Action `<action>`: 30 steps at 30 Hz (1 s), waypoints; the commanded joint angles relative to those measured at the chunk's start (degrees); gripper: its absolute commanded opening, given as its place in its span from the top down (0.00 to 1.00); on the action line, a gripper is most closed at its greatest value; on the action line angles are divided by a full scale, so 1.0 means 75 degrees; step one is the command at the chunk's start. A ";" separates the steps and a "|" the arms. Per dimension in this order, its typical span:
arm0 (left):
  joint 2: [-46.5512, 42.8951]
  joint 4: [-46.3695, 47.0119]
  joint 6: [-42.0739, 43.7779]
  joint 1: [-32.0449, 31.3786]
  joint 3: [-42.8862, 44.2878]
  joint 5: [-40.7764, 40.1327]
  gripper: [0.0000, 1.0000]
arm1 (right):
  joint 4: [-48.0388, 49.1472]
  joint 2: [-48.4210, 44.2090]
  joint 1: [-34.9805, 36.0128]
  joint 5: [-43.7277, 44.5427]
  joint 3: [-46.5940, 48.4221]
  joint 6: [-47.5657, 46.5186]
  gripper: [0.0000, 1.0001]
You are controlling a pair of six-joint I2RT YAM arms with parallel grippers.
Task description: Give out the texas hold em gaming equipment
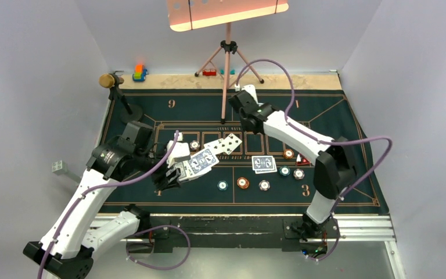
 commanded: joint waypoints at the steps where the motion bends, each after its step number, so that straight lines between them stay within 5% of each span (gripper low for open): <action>1: -0.0128 -0.0015 0.0106 0.0017 0.0336 0.0302 1.00 | -0.0047 0.0639 0.0506 0.2370 0.0890 -0.0487 1.00; 11: -0.0116 -0.0229 0.0140 0.0013 0.0548 0.0388 1.00 | 0.0445 0.2568 0.1177 0.3441 0.1255 -0.0812 1.00; 30: -0.0082 -0.0203 0.0110 0.0022 0.0515 0.0317 1.00 | 0.0578 0.3313 0.2144 0.2573 0.0819 -0.0165 1.00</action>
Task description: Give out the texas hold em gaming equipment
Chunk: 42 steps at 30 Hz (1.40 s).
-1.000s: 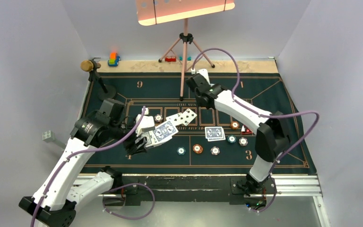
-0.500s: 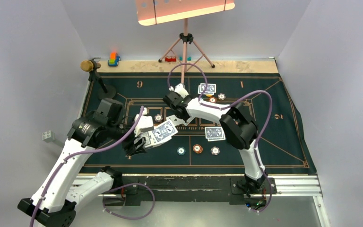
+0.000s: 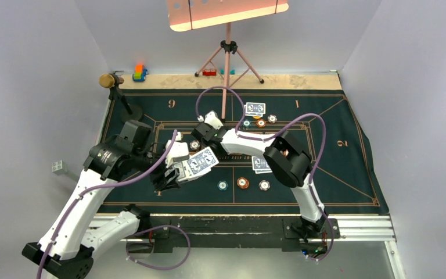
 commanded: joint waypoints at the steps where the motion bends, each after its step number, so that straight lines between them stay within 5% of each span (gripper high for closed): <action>1: -0.0125 0.0144 0.0075 0.0014 0.0169 0.0170 1.00 | 0.0024 0.0117 0.0208 -0.0211 -0.0190 0.0494 1.00; 7: -0.0201 0.0214 0.0052 0.0013 0.0083 0.0126 1.00 | 0.0056 0.0050 0.0362 -0.0573 -0.0409 0.0727 1.00; 21: -0.0335 0.0198 0.0040 0.0015 0.0100 -0.0006 1.00 | 0.0661 -0.0331 0.0382 -0.1631 -0.0813 0.0541 0.55; 32: -0.0312 0.0245 -0.0001 0.0013 0.0153 -0.0019 1.00 | 0.0534 -0.0769 0.0377 -0.2375 -0.0548 0.0561 0.53; 42: -0.0352 0.0296 -0.0019 0.0014 0.0096 -0.0096 1.00 | -0.0643 -0.1965 -0.0271 -0.2424 0.0649 0.0874 0.62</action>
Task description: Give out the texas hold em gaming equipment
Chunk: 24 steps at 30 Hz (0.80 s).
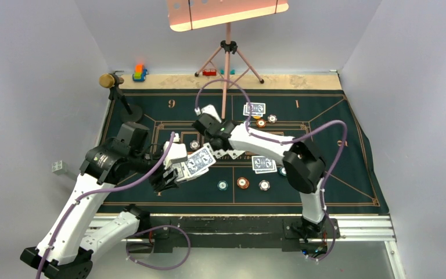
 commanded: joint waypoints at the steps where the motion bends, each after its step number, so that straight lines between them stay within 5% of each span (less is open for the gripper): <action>1: -0.0104 0.0290 -0.0010 0.0013 0.0075 0.0093 1.00 | -0.0581 -0.1281 -0.0540 -0.0148 0.0589 0.0416 0.61; 15: 0.0081 0.0459 0.0014 0.0013 -0.0016 0.0073 1.00 | 0.1038 -0.5104 -0.1845 -0.4875 -0.1722 0.1455 0.19; 24: 0.0160 0.0527 0.0025 0.0014 -0.0093 -0.0022 1.00 | 0.3677 -0.5546 -0.1857 -0.8073 -0.3236 0.3027 0.10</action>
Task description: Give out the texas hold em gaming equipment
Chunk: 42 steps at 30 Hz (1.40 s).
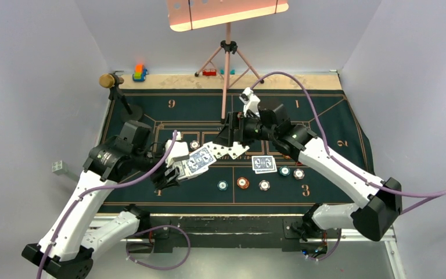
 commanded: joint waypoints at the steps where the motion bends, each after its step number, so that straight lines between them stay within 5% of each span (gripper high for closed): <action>1: 0.0029 0.0294 0.0025 0.0015 -0.0003 0.0021 1.00 | 0.1842 0.0035 0.0001 -0.2034 -0.0326 0.1014 0.09; 6: 0.0063 0.0332 0.0021 0.0013 -0.0018 0.0019 1.00 | 0.2592 0.0077 0.0066 -0.2526 -0.0617 0.1416 0.07; 20: 0.0127 0.0276 0.0019 0.0013 0.0161 0.0046 1.00 | 0.1967 0.1156 0.0980 -0.2250 -0.0089 0.0907 0.04; 42: 0.0019 0.0173 0.0043 0.0013 0.0185 0.0152 1.00 | 0.1668 0.0535 0.0631 -0.1674 -0.0285 0.0895 0.41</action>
